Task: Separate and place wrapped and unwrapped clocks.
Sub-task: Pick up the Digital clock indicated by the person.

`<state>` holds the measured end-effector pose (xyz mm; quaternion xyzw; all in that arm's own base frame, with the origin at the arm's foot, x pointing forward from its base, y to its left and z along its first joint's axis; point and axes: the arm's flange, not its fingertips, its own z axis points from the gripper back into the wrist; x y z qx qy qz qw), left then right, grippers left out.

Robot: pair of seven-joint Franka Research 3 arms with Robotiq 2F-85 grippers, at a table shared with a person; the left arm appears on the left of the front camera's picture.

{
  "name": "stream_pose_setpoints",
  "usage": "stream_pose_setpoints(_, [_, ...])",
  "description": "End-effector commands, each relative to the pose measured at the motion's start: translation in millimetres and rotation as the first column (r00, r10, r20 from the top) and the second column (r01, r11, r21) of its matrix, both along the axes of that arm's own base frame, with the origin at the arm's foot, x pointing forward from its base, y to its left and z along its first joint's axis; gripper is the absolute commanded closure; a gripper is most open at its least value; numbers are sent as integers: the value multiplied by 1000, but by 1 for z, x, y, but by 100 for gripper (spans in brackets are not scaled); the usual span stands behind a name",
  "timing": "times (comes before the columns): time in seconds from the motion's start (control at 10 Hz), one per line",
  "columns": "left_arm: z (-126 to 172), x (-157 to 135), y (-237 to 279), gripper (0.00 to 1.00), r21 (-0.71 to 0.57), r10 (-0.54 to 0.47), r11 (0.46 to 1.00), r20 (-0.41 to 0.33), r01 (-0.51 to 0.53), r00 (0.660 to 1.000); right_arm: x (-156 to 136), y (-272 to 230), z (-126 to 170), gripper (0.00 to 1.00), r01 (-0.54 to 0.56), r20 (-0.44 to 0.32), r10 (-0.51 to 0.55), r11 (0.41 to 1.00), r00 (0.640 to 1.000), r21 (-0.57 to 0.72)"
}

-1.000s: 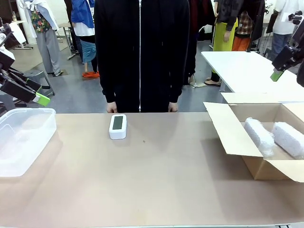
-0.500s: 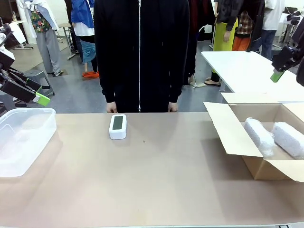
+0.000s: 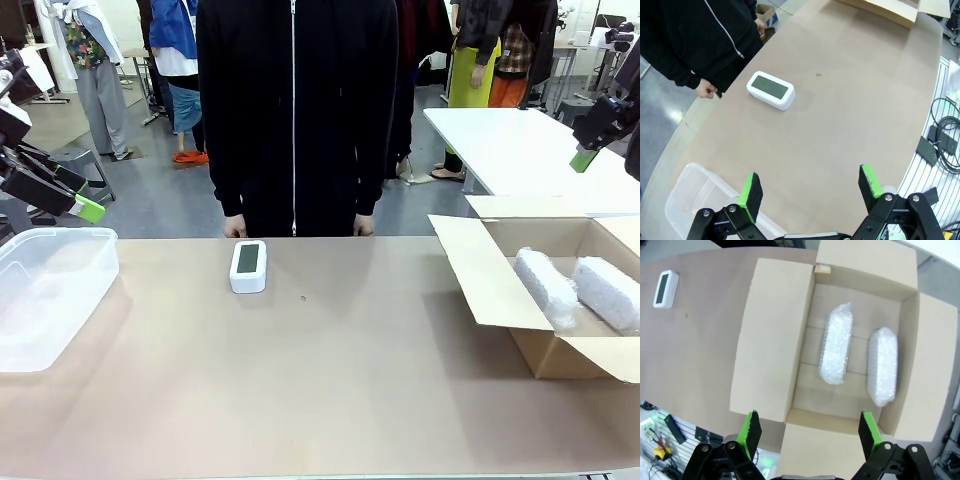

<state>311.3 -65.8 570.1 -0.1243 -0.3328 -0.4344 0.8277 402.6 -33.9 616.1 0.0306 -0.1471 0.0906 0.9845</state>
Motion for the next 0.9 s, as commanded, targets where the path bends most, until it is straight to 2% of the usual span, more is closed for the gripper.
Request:
stream_pose_setpoints(0.0, [-3,1,0,0,-14,-7,1000,3,7,1000,1,0,-2,0,8,12,-8,1000,1000,8])
stream_pose_setpoints(0.7, [-3,1,0,0,-14,-7,1000,3,7,1000,0,0,0,0,0,0,0,1000,1000,0])
stream_pose_setpoints(0.8, [-3,1,0,0,-14,-7,1000,3,7,1000,3,34,-2,0,-244,58,241,969,969,40])
